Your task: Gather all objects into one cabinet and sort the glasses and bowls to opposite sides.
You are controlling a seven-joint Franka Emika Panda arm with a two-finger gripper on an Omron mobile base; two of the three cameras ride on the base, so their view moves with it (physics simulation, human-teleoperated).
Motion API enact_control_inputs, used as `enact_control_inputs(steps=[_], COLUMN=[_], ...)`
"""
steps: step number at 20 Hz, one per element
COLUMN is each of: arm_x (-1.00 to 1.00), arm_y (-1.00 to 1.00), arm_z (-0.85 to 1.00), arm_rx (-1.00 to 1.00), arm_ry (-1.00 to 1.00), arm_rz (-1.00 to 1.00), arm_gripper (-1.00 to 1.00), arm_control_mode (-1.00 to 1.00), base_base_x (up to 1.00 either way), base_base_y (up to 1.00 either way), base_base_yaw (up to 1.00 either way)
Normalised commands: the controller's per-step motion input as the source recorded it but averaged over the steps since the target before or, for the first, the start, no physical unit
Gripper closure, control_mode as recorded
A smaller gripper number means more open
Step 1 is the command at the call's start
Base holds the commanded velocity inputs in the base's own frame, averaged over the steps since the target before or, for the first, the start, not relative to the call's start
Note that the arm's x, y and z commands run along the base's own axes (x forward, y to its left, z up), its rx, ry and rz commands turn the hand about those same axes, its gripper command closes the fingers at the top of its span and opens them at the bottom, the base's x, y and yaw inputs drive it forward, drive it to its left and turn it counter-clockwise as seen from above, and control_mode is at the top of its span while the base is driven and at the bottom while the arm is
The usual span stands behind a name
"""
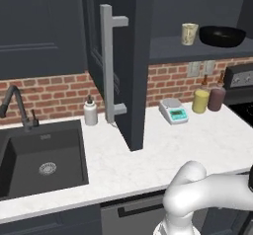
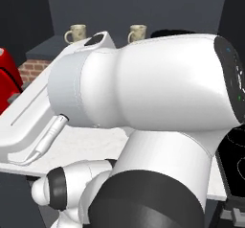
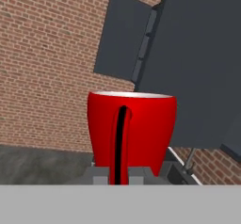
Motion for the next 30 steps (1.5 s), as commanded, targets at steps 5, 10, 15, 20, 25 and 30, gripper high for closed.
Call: enact_control_inputs(steps=[5, 10, 15, 20, 25, 30], arm_x=[0.0, 0.0, 0.0, 0.0, 0.0, 0.05], arm_y=[0.0, 0.0, 0.0, 0.0, 0.0, -0.02], arm_z=[0.0, 0.0, 0.0, 0.0, 0.0, 0.0], arm_rx=[0.0, 0.0, 0.0, 0.0, 0.0, 0.0], arm_ry=[0.0, 0.0, 0.0, 0.0, 0.0, 0.02], arm_rz=[0.0, 0.0, 0.0, 0.0, 0.0, 0.0], arm_gripper=[1.0, 1.0, 1.0, 1.0, 1.0, 1.0], arm_control_mode=[1.0, 1.0, 1.0, 1.0, 1.0, -1.0], base_base_x=[0.91, 0.91, 0.76, 0.6, 0.51, 0.31], base_base_y=[-0.35, -0.18, -0.24, -0.27, -0.23, -0.16], base_base_yaw=[0.02, 0.0, 0.0, 0.0, 0.0, 0.0])
